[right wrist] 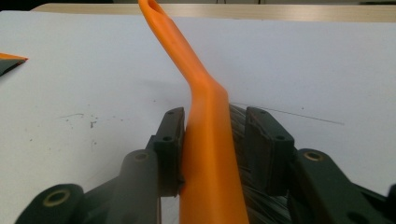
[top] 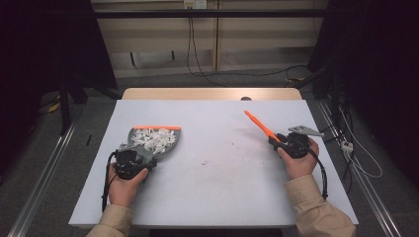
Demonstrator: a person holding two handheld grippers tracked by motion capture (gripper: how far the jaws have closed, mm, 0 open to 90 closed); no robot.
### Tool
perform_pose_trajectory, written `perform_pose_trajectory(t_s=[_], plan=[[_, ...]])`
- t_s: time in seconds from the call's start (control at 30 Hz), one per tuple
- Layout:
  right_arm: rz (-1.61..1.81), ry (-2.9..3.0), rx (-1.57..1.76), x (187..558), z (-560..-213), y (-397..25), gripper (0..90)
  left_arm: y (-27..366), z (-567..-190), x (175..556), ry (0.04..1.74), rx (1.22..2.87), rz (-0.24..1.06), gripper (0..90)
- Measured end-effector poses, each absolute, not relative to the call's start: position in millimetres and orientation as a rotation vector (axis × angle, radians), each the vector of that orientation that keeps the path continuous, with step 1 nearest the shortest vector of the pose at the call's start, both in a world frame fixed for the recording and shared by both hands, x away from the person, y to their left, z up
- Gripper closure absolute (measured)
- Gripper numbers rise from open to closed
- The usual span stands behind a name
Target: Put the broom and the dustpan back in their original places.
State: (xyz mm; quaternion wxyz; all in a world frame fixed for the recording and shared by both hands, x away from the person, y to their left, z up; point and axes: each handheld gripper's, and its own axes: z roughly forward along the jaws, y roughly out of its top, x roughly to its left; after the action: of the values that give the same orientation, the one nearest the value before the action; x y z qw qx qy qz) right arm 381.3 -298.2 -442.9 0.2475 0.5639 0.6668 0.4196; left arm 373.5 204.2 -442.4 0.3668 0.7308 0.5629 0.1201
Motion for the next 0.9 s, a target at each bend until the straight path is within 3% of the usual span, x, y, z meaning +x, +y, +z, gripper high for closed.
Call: perform_pose_trajectory(t_s=[0.2, 0.33, 0.57, 0.9], plan=[[1.191, 1.838, 1.532, 384, -446, -294, 54.6, 204, -443, 374, 1.441, 1.884, 0.305, 52.6], [1.194, 1.854, 1.513, 385, -447, -291, 43.8, 205, -442, 374, 1.432, 1.879, 0.313, 50.1], [1.253, 1.861, 1.471, 382, -441, -288, 32.6, 206, -438, 373, 1.417, 1.853, 0.333, 24.7], [1.237, 1.885, 1.474, 376, -438, -289, 27.1, 206, -432, 366, 1.399, 1.845, 0.391, 14.0]])
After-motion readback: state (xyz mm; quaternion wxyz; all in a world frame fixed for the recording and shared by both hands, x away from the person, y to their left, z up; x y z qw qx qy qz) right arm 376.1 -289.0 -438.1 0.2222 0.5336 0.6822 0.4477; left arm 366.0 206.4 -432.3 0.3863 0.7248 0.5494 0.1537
